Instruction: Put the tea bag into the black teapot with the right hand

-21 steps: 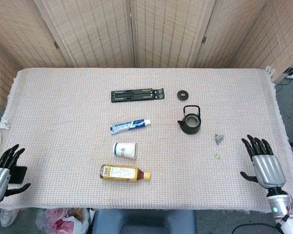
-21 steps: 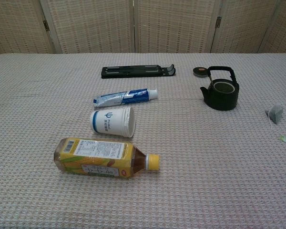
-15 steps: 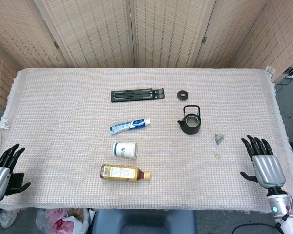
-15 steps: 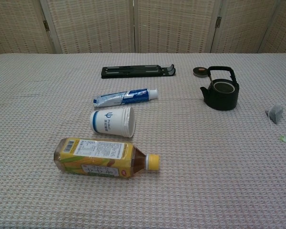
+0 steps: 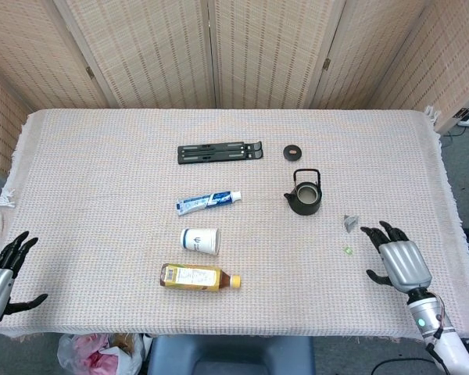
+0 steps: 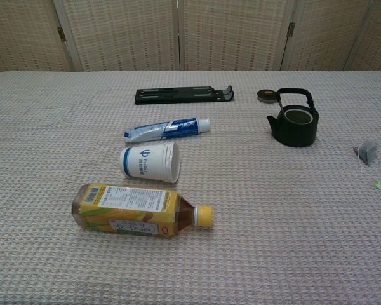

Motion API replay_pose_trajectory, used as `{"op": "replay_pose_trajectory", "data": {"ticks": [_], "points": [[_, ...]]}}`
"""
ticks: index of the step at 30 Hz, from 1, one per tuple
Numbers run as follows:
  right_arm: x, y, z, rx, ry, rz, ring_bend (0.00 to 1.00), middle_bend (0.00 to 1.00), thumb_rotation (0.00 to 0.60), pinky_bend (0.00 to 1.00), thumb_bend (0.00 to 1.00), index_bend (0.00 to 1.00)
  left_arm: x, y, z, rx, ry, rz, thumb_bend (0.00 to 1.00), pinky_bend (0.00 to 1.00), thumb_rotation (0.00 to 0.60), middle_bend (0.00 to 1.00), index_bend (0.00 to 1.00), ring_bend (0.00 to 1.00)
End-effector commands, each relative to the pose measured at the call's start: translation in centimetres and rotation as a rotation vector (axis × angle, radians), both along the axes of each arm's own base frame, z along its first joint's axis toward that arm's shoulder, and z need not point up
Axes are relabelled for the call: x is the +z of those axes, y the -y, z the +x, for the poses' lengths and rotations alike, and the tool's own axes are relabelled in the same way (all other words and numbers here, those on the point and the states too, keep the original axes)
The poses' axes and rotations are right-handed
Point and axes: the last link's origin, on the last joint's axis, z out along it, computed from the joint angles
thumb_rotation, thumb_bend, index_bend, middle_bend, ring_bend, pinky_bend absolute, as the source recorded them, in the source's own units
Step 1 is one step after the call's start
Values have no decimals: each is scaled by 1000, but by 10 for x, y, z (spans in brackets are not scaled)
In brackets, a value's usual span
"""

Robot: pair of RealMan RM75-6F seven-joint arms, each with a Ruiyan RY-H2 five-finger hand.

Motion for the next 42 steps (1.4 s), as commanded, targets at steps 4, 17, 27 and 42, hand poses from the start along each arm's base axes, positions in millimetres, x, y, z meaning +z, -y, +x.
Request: {"op": "replay_pose_trajectory", "data": {"ticks": [4, 17, 27, 42], "points": [[-7, 13, 4, 69, -92, 101, 486, 635, 600, 681, 241, 392, 2, 3, 2, -19, 11, 4, 135, 315, 600, 0, 0, 108], [-7, 45, -19, 245, -199, 120, 657, 806, 600, 845, 272, 427, -4, 2, 3, -2, -17, 2, 146, 315, 600, 0, 0, 108], [-3, 67, -35, 150, -222, 175, 784, 937, 600, 894, 290, 430, -7, -3, 2, 15, -24, -1, 232, 315, 600, 0, 0, 108], [-32, 86, -45, 219, -282, 284, 809, 962, 600, 917, 290, 430, -9, -4, 1, 30, -32, 6, 232, 315, 600, 0, 0, 108]]}}
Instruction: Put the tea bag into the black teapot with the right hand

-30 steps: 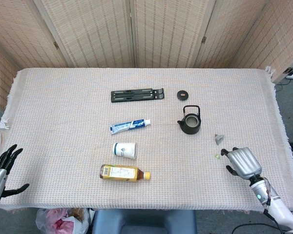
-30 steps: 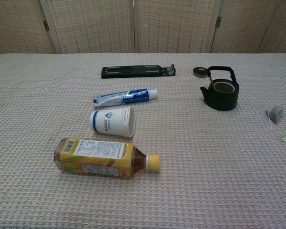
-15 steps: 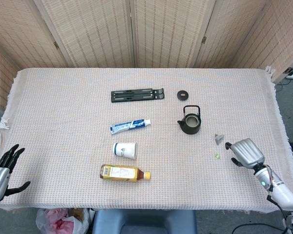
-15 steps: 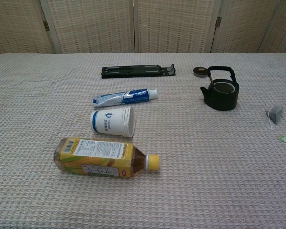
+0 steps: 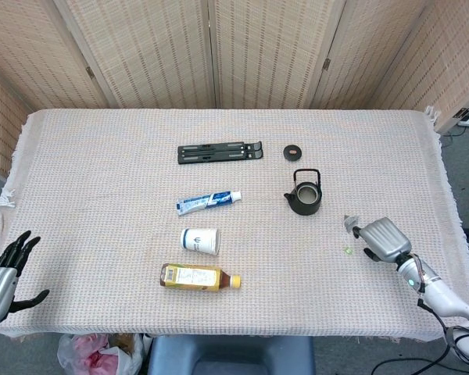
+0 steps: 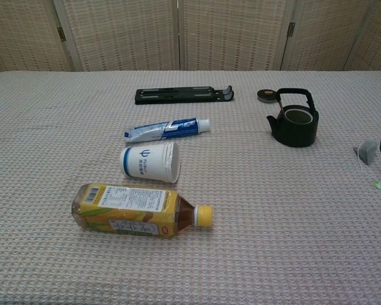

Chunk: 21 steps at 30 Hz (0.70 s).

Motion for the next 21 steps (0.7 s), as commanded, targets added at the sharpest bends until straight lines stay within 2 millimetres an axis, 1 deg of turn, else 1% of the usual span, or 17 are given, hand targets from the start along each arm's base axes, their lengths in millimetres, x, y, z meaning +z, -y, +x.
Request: {"op": "replay_pose_trajectory", "data": {"ticks": [1, 6, 10, 21], "points": [[-5, 0, 2, 31, -5, 19, 809, 962, 600, 917, 289, 430, 0, 0, 0, 2, -2, 5, 232, 315, 600, 0, 0, 108], [-7, -1, 7, 138, 6, 24, 811, 964, 600, 918, 289, 430, -3, -2, 0, 5, -17, 3, 232, 315, 600, 0, 0, 108], [-8, -2, 6, 222, -18, 21, 818, 972, 600, 925, 289, 430, -7, -3, 1, 10, -30, -1, 232, 315, 600, 0, 0, 108], [-18, -5, -9, 243, -5, 34, 819, 972, 600, 925, 290, 430, -13, -6, 1, 25, -47, -5, 232, 315, 600, 0, 0, 108]]}}
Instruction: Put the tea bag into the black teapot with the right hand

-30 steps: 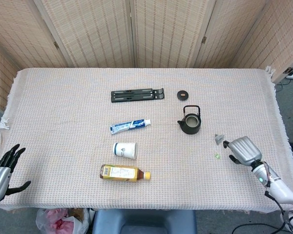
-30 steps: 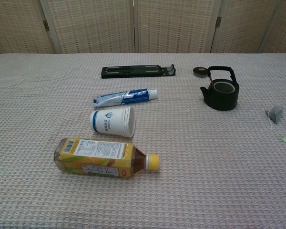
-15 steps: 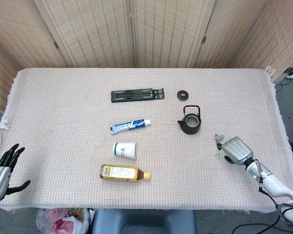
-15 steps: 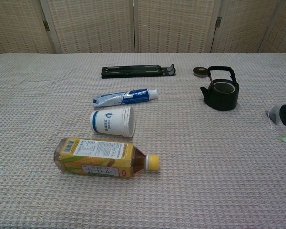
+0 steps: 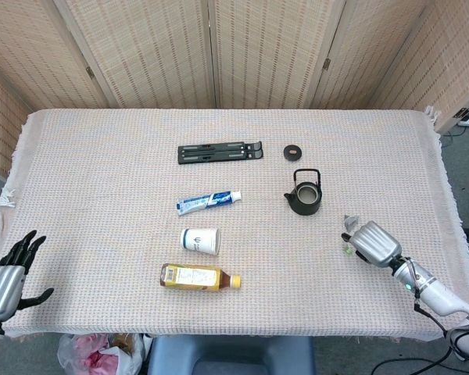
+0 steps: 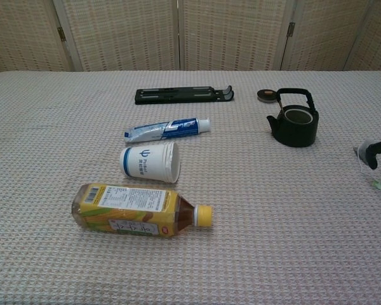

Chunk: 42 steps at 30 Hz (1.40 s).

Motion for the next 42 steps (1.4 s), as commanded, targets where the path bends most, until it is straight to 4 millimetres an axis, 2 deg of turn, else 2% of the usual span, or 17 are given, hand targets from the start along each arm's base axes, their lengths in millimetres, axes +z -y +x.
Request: {"op": "replay_pose_trajectory", "data": {"ticks": [1, 12, 28, 34, 39, 42], "points": [[-5, -4, -2, 8, 21, 4, 819, 972, 600, 925, 289, 430, 0, 0, 0, 2, -3, 0, 232, 315, 600, 0, 0, 108], [-13, -7, -14, 6, 43, -7, 821, 974, 600, 926, 289, 430, -4, -2, 1, 5, -10, -12, 232, 315, 600, 0, 0, 108], [-24, -4, -16, 36, 51, -19, 827, 980, 600, 926, 289, 434, -4, -4, -1, 19, -18, -8, 232, 315, 600, 0, 0, 108], [-28, -6, -17, 41, 50, -18, 837, 988, 600, 926, 292, 488, -5, -5, -2, 24, -21, -11, 232, 315, 600, 0, 0, 108], [-29, -6, -17, 44, 51, -22, 850, 999, 600, 926, 307, 596, -5, -5, -2, 26, -22, -13, 232, 315, 600, 0, 0, 108], [-29, -6, -17, 44, 57, -27, 852, 1000, 600, 926, 312, 609, -5, -5, -2, 27, -22, -13, 232, 316, 600, 0, 0, 108]]}}
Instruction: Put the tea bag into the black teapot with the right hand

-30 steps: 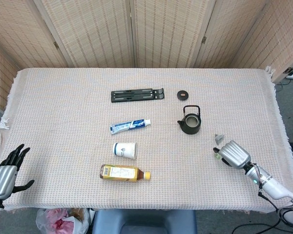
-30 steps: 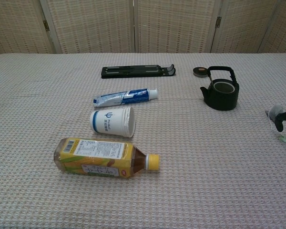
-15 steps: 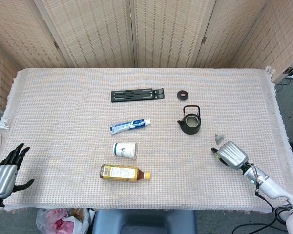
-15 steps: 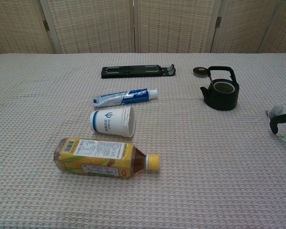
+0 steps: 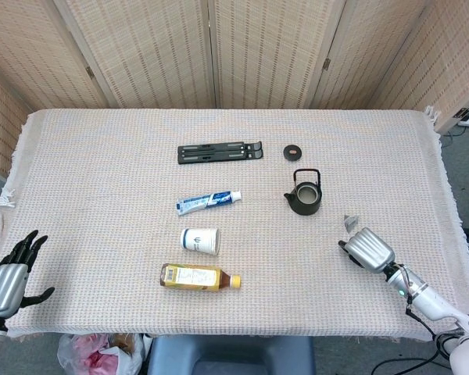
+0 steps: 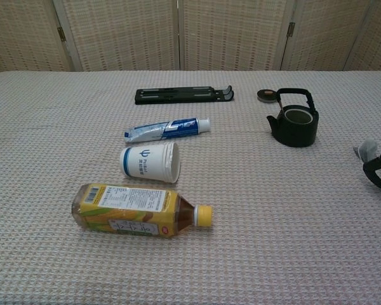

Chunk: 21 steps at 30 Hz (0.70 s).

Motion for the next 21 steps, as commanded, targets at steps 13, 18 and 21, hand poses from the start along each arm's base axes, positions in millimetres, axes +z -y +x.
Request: {"op": "replay_pose_trajectory", "data": {"ticks": [13, 18, 21], "points": [[9, 6, 8, 23, 52, -44, 866, 1000, 600, 929, 322, 653, 0, 0, 0, -2, 3, -2, 232, 315, 600, 0, 0, 108], [15, 7, 12, 33, 73, -59, 866, 1000, 600, 929, 323, 661, 0, 0, 0, -3, 4, -2, 232, 315, 600, 0, 0, 108], [19, 6, 14, 29, 93, -64, 866, 1000, 600, 929, 322, 662, 0, 0, 0, -3, 2, -5, 232, 315, 600, 0, 0, 108]]}}
